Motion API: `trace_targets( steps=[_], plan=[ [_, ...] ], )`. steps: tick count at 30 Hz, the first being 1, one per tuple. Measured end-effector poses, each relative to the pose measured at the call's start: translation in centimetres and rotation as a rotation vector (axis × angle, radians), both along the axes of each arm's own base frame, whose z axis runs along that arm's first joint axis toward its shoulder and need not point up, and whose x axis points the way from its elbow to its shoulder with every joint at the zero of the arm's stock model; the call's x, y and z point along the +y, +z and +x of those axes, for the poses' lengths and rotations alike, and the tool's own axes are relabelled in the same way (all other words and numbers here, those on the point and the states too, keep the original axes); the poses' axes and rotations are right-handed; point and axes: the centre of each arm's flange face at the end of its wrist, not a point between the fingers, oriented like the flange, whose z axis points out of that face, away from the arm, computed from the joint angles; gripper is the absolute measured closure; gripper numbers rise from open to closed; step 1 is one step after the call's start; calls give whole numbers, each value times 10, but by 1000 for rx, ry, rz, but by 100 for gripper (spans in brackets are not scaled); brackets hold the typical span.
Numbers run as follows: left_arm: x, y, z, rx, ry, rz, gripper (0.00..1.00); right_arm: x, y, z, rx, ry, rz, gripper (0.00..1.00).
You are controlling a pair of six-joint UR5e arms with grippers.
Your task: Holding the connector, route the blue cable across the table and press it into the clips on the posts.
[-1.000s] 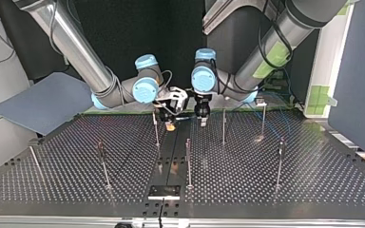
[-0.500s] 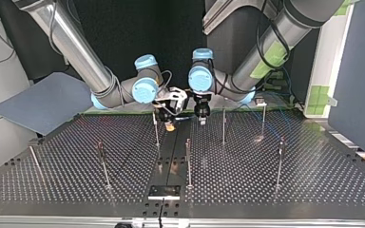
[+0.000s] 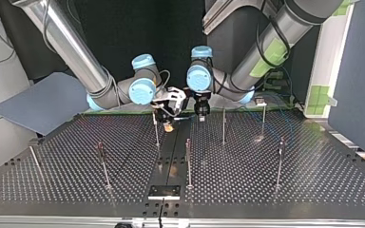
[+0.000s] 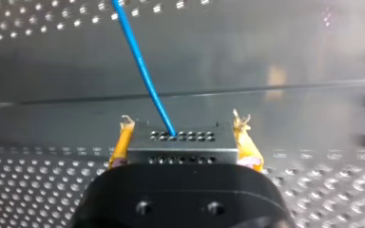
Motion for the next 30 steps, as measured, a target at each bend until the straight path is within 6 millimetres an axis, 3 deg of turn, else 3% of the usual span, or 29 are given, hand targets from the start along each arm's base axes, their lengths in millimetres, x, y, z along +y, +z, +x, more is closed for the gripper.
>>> trace_targets(
  steps=[9,16,30],
  plan=[
    [-1,35,-11,-17,14,-2,100,3,52,-13,-16,-11,-21,100],
    [-4,68,-26,-43,1,-15,100,16,97,-26,-18,-11,-33,100],
    [1,132,-48,-122,-9,-48,100,37,133,-51,-26,3,-51,100]
  ],
)
